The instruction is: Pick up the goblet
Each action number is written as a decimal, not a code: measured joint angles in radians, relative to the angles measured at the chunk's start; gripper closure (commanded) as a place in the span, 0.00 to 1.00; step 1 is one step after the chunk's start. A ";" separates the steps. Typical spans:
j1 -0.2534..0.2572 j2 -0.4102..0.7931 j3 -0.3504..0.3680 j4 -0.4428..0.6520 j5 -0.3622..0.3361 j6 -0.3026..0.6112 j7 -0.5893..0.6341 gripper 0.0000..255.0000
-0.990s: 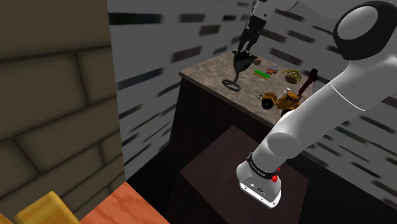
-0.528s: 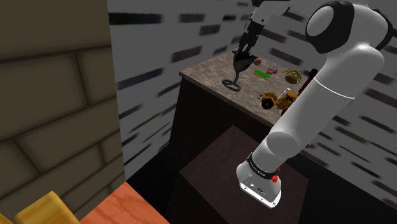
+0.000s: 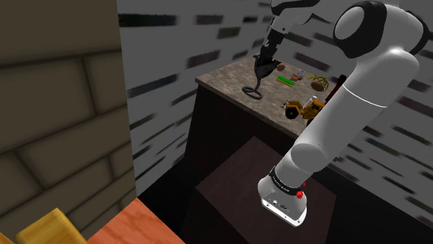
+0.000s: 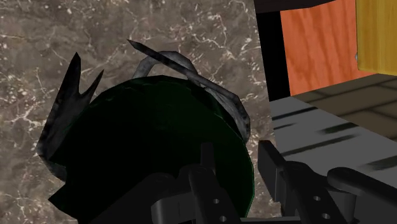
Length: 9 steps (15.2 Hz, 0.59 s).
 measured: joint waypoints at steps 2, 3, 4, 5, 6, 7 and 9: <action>0.000 -0.001 0.000 -0.001 0.000 0.001 0.000 1.00; 0.000 -0.001 0.000 -0.001 0.000 0.002 0.000 1.00; 0.000 -0.001 0.000 -0.002 0.000 0.002 0.000 1.00; 0.000 -0.001 0.000 -0.002 0.000 0.002 0.000 1.00; 0.000 -0.001 0.000 -0.002 0.000 0.002 -0.001 1.00; 0.000 -0.001 0.000 -0.002 0.000 0.002 -0.001 1.00; 0.000 0.001 0.000 0.006 0.001 -0.005 0.000 1.00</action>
